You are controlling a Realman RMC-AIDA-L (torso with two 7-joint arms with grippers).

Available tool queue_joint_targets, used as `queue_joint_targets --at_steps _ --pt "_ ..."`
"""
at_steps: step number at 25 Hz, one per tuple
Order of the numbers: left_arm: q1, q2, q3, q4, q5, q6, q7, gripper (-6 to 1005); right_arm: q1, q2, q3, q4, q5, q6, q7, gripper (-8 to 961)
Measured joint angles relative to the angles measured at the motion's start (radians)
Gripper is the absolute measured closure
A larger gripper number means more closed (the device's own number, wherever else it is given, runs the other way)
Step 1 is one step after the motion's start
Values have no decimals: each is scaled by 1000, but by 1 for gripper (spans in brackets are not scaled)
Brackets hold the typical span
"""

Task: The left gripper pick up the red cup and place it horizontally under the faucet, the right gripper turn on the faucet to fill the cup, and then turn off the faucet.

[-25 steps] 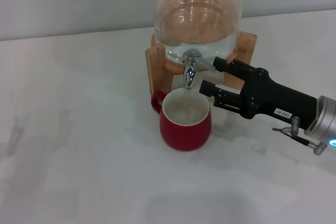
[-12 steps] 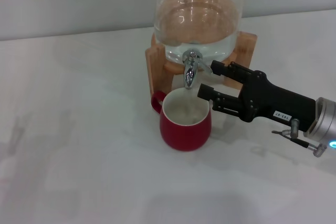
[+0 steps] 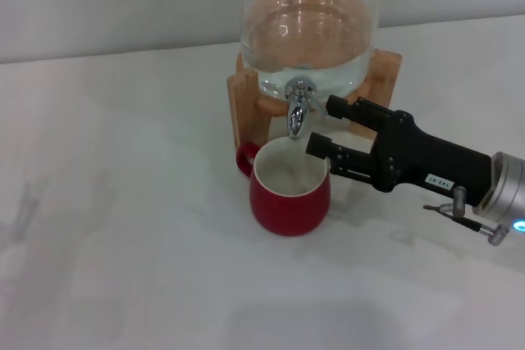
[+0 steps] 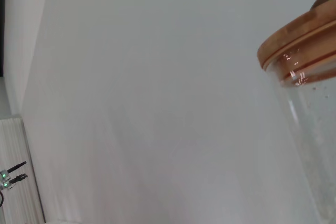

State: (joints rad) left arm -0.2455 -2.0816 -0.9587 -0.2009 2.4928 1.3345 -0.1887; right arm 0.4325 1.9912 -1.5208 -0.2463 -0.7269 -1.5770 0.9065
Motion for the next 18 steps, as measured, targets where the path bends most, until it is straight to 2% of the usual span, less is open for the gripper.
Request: queue_joint_targets --at_steps 12,18 --pt "0 0 0 0 -1 -1 0 122 -2 1 14 -1 -1 3 -1 173" --pt "0 0 0 0 -1 -1 1 122 -9 -1 69 -1 2 6 -8 173"
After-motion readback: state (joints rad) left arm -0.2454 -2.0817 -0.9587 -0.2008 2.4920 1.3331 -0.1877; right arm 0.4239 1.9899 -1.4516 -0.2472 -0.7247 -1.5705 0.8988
